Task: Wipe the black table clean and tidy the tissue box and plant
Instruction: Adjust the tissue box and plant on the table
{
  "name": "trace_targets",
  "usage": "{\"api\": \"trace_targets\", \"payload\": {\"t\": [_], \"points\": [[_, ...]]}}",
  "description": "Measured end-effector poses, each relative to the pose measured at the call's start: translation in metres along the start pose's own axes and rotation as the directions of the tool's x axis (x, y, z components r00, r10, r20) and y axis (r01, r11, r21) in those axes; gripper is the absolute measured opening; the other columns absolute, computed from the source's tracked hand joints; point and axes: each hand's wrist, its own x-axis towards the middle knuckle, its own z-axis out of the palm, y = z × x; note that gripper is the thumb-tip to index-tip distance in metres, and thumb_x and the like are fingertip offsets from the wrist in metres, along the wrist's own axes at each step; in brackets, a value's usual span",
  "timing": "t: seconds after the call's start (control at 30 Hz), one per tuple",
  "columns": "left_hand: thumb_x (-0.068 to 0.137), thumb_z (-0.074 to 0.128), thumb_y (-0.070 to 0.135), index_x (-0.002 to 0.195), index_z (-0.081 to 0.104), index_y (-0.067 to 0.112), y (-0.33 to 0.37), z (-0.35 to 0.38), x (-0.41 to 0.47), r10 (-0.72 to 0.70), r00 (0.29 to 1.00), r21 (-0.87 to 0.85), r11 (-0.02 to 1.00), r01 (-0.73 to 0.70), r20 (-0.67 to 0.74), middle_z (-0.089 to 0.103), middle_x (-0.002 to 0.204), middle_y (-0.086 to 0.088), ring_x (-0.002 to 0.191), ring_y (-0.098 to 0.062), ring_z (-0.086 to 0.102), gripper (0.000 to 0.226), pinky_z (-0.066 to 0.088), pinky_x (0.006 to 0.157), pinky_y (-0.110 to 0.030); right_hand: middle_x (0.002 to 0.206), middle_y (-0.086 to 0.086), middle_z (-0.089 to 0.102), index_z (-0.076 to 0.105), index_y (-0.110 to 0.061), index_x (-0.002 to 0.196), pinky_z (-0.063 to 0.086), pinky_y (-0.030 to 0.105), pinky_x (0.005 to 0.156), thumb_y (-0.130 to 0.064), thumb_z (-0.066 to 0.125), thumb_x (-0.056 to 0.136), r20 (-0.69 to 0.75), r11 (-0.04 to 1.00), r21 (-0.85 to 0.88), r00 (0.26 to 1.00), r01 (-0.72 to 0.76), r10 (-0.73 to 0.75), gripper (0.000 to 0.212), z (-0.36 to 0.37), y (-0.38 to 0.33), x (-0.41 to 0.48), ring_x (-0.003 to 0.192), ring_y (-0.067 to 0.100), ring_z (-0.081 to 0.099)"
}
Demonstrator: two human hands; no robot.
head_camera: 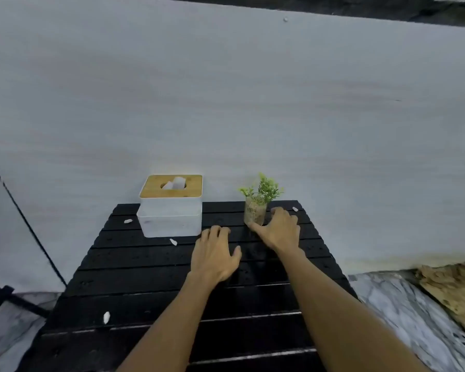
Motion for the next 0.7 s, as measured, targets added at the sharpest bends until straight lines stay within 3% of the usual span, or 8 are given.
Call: {"api": "trace_targets", "payload": {"t": [0.1, 0.23, 0.53, 0.7], "points": [[0.092, 0.044, 0.049, 0.137, 0.043, 0.017, 0.0, 0.015, 0.01, -0.003, 1.0, 0.024, 1.0, 0.004, -0.028, 0.044, 0.139, -0.002, 0.128, -0.023, 0.039, 0.055, 0.035, 0.104, -0.036, 0.138, 0.009, 0.057, 0.05, -0.01, 0.137, 0.039, 0.049, 0.105, -0.073, 0.068, 0.073, -0.015, 1.0, 0.004, 1.0, -0.015, 0.015, 0.091, 0.01, -0.004, 0.016, 0.131, 0.035, 0.045], [0.092, 0.044, 0.049, 0.136, 0.044, 0.015, 0.0, 0.03, 0.017, -0.007, 1.0, 0.058, 0.998, 0.008, -0.015, 0.044, 0.139, -0.004, 0.126, -0.025, 0.04, 0.055, 0.036, 0.103, -0.037, 0.135, 0.01, 0.059, 0.051, -0.01, 0.134, 0.036, 0.05, 0.106, -0.068, 0.069, 0.075, -0.033, 0.998, 0.054, 0.999, -0.04, 0.042, 0.084, 0.02, -0.009, 0.027, 0.13, 0.036, 0.046], [0.094, 0.042, 0.047, 0.133, 0.05, 0.013, 0.0, 0.044, 0.016, 0.003, 0.995, 0.08, 0.997, 0.005, -0.1, 0.044, 0.14, -0.008, 0.124, -0.027, 0.041, 0.052, 0.037, 0.104, -0.038, 0.112, 0.004, 0.068, 0.064, -0.013, 0.114, 0.046, 0.047, 0.095, -0.061, 0.068, 0.069, -0.179, 0.981, 0.193, 0.982, -0.031, 0.066, 0.067, 0.015, 0.009, 0.032, 0.113, 0.029, 0.057], [0.094, 0.045, 0.044, 0.13, 0.053, 0.011, -0.002, 0.047, 0.012, 0.021, 0.99, 0.067, 0.998, -0.012, -0.14, 0.048, 0.139, -0.01, 0.126, -0.028, 0.042, 0.049, 0.039, 0.105, -0.041, 0.105, 0.004, 0.063, 0.058, -0.012, 0.108, 0.054, 0.048, 0.085, -0.056, 0.074, 0.071, -0.195, 0.942, 0.333, 0.973, -0.051, 0.122, 0.06, 0.004, 0.029, 0.046, 0.1, 0.028, 0.062]]}}
